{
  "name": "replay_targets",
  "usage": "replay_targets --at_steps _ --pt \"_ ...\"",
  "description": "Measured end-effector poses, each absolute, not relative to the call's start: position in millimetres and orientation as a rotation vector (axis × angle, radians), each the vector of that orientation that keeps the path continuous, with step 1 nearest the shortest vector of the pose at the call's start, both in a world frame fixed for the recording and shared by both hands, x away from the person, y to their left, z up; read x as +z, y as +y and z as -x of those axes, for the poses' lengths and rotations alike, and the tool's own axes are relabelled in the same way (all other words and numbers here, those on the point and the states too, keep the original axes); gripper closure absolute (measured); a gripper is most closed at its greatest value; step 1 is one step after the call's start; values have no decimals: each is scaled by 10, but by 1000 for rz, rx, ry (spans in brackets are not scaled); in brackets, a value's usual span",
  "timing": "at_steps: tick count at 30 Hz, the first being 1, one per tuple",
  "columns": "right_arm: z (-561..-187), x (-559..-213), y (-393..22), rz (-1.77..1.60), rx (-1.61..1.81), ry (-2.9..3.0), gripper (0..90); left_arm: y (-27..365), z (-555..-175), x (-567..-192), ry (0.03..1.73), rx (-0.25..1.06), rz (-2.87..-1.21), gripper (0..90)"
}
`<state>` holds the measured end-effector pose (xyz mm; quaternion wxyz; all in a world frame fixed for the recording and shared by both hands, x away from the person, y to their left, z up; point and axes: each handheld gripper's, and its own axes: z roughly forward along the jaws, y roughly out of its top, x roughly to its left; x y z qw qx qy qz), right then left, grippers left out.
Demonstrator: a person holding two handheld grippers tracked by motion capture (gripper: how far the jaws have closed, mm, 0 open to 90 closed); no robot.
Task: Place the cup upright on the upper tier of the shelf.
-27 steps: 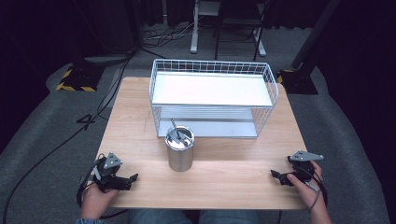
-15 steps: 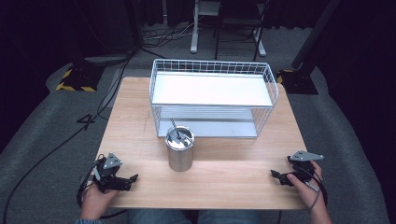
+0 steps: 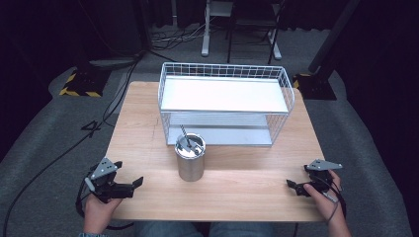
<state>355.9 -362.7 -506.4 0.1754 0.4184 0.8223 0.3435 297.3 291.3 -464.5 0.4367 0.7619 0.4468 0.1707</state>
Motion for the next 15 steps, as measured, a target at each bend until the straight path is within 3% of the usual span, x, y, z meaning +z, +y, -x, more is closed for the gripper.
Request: replay_targets --at_steps 15 --pt "-3558 -5064 -3626 -1185 972 2329 1 2819 -2822 -4344 951 464 -1737 3"
